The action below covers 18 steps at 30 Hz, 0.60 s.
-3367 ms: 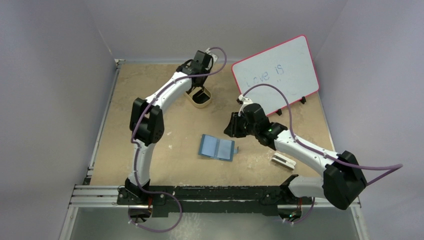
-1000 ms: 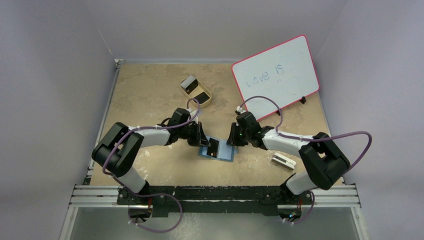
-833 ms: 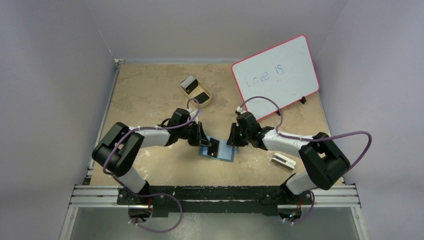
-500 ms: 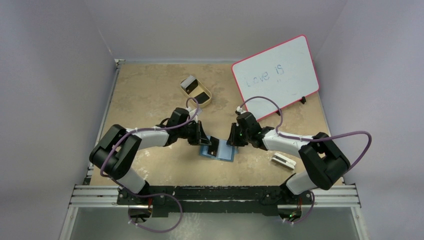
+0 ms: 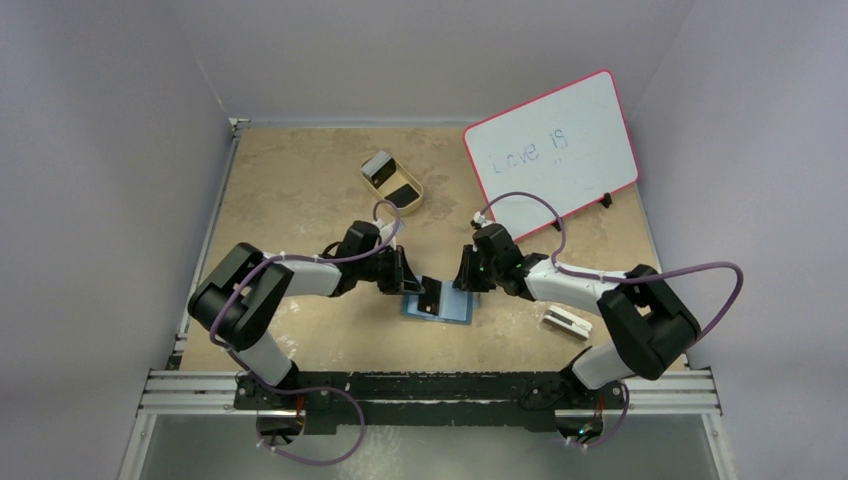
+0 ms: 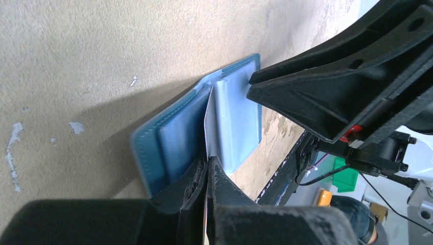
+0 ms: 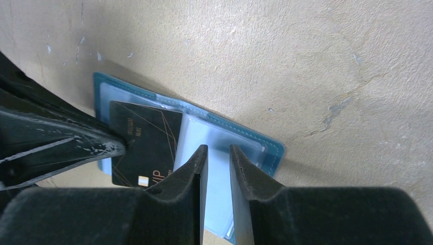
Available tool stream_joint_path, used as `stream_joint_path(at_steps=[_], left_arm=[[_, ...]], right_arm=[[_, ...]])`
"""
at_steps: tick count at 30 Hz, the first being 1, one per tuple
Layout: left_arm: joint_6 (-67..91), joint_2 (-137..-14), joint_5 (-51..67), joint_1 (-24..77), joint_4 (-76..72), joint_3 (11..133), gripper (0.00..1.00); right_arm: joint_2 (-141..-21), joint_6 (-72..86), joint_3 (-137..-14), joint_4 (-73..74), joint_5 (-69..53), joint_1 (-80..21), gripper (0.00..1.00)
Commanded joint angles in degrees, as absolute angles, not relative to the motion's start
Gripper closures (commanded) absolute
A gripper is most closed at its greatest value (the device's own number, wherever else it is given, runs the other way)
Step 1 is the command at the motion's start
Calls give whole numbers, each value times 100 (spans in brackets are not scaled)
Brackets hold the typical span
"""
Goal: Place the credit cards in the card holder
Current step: Insert the credit card into the card holder.
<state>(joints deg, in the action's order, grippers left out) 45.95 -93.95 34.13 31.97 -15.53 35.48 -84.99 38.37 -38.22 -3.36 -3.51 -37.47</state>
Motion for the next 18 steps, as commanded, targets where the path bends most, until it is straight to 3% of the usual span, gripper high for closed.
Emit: stream_joint_path(at_steps=[1,11,18], left_arm=[[4757,-9593,3526,3275,-2276,3319,100],[4770,-9560,3300,3322,-2283,3280,100],[4697,-9317,2971,3346,-1891,3278,100]], right_arm=[[-8522,3824,-3793,-509,-187,-3727,76],[-8320,3821,-3911,-166,-110,-3727,75],[-7775,4373,-3524,13,-325,-3769,70]])
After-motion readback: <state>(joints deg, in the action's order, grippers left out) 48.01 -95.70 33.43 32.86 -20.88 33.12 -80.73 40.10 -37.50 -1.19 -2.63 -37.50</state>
